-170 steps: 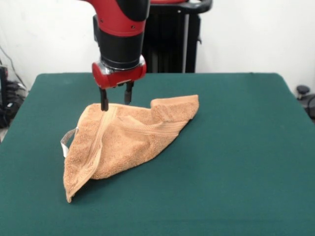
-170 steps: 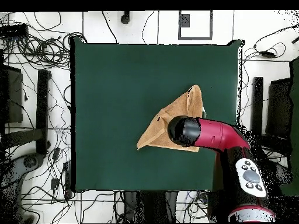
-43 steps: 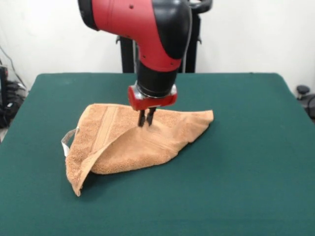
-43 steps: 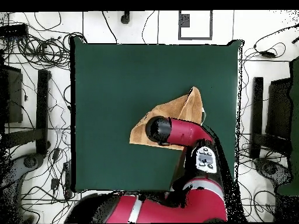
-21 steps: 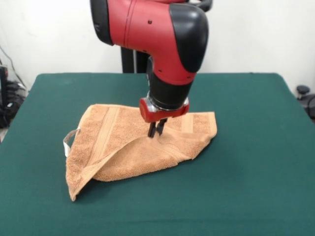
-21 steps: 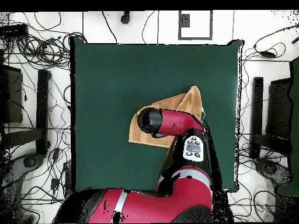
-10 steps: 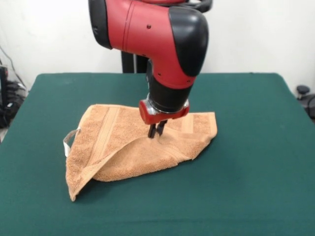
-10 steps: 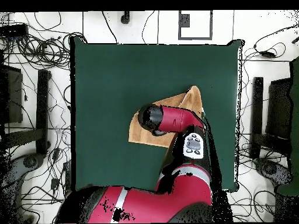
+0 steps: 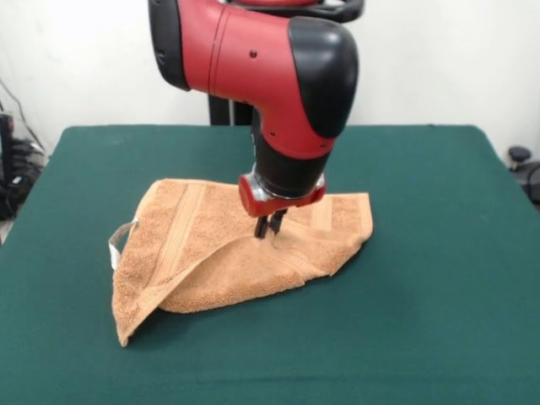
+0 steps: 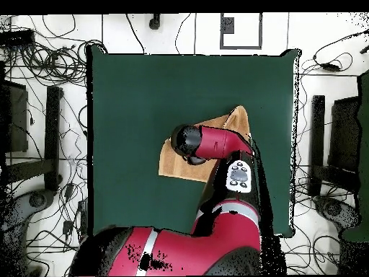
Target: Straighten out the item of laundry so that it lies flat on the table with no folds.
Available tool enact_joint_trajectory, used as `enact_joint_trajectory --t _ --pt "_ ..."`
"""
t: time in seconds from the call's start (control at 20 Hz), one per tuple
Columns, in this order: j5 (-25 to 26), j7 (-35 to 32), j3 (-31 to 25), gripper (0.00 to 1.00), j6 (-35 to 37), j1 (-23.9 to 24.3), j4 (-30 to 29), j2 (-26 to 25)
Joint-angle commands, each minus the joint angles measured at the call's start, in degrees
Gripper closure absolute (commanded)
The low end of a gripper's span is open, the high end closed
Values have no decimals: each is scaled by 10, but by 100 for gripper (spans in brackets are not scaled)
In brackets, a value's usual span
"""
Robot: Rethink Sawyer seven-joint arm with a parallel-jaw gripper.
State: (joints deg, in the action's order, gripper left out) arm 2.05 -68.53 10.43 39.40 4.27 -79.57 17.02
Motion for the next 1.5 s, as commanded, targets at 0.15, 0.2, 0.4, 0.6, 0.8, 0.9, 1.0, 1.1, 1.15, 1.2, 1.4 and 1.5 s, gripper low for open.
enact_joint_trajectory --t 0.15,0.2,0.4,0.6,0.8,0.9,1.0,1.1,1.15,1.2,1.4,1.5 --pt "-47 -151 -73 100 -65 -32 31 7" --pt "-46 -150 -75 100 -74 -31 20 14" --pt "-43 -144 -78 100 -84 -29 -22 48" --pt "-51 -151 -76 100 -79 -31 -34 59" --pt "-55 -153 -73 100 -75 -35 -38 63" --pt "-58 -150 -74 100 -69 -34 -29 57" --pt "-61 -147 -74 100 -69 -34 -26 53" --pt "-66 -149 -75 100 -76 -34 -25 50" --pt "-69 -150 -76 100 -81 -34 -24 47" --pt "-71 -148 -78 100 -83 -33 -21 43" --pt "-76 -139 -84 100 -88 -30 -7 23" --pt "-79 -142 -84 100 -100 -31 -7 16"
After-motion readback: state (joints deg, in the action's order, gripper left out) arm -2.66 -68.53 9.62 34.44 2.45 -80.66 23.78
